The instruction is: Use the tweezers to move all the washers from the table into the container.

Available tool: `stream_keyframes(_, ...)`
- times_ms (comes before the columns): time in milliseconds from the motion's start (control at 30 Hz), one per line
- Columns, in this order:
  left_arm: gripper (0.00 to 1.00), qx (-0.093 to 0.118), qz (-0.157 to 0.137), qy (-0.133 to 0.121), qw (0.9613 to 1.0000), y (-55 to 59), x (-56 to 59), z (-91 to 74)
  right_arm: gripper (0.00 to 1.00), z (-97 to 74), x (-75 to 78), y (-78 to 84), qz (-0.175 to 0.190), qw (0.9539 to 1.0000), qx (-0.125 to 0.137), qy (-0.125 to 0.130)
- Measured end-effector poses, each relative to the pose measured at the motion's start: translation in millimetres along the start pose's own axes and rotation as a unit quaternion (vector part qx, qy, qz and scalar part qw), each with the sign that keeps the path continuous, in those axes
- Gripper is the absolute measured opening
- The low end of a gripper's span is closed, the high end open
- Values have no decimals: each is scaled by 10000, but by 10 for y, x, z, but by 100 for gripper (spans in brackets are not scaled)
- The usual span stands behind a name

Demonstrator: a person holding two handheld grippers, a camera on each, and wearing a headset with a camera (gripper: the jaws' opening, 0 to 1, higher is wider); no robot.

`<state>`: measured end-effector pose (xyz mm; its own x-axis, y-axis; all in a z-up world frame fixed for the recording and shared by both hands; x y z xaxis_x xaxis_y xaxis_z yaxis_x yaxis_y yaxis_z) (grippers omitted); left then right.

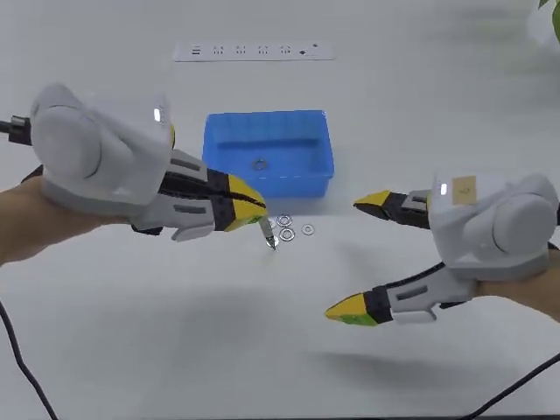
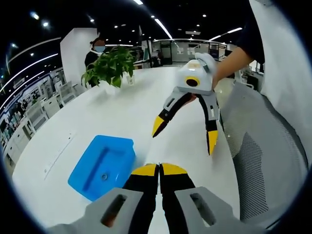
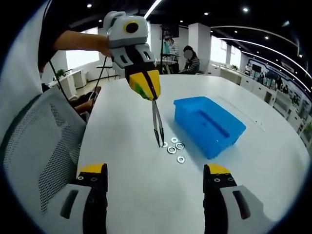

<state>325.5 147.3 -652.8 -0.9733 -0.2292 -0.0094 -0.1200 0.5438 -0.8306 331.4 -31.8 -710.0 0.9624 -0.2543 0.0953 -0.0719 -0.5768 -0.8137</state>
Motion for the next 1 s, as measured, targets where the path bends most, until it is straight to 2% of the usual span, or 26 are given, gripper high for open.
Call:
stream_keyframes(167,4,19,-13,75,10000,0,-6,4,68,127,36,-91,-79,9998,42,-162)
stream_keyframes(400,4,68,-72,148,9998,8,-32,6,47,316,92,-194,-269,9986,91,-452)
stream_keyframes(733,4,76,-63,225,9997,-7,-54,26,34,594,79,-292,-374,9953,97,-890)
stream_keyframes(1000,4,72,-49,289,9995,-17,-68,40,24,704,59,-371,-478,9919,184,-1162)
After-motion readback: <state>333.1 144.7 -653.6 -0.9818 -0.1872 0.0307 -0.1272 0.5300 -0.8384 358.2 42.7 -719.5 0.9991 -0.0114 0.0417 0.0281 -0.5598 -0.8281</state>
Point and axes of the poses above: the centre of the closed fingertips' face, and the gripper's own axes: z roughly forward along the fingers, x roughly to its right, y roughly out of its underside, the point moved 8 cm from there along -z, roughly backward along the fingers, and after that the axes turned 8 degrees about y, right-handed, at the moved point
